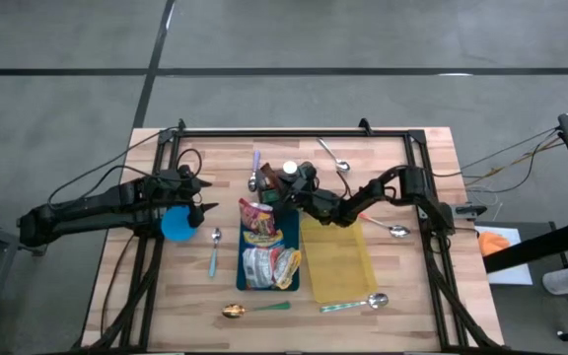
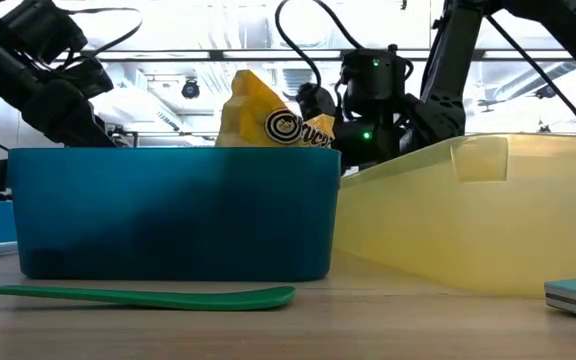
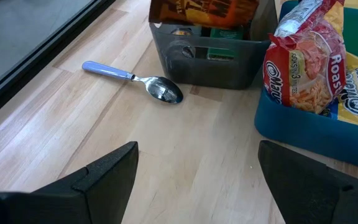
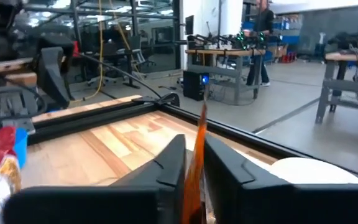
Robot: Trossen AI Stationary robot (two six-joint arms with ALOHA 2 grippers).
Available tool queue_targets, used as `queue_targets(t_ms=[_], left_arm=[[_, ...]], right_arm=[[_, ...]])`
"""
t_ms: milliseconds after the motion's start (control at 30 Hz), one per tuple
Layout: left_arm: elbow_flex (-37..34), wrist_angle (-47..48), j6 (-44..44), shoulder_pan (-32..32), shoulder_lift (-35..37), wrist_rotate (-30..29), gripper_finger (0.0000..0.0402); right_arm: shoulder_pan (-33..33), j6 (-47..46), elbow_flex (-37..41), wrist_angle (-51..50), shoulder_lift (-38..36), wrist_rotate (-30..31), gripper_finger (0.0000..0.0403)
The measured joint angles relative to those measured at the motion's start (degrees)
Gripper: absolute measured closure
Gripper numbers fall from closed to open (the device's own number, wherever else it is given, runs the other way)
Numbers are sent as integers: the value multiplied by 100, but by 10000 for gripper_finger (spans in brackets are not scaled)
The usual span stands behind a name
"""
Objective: Pick & Place Food Item
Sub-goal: Adjust the orange spice bag, then put the silver spoon into the yellow bin
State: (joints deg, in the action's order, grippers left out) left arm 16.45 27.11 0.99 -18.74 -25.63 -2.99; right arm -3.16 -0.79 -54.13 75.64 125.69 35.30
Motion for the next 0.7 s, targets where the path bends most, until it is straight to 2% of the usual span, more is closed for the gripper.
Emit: queue_targets(t_ms=[133, 267, 700], left_arm=[[-1, 0, 0, 0, 1, 1, 66], [-1, -1, 0, 0, -1, 1, 66], [-1, 0, 0, 0, 1, 1, 66]], right_arm=[[0, 111, 0, 0, 0, -64, 296], [2, 123, 4, 1, 0, -67, 272], [201, 981, 13, 611, -202, -67, 266]])
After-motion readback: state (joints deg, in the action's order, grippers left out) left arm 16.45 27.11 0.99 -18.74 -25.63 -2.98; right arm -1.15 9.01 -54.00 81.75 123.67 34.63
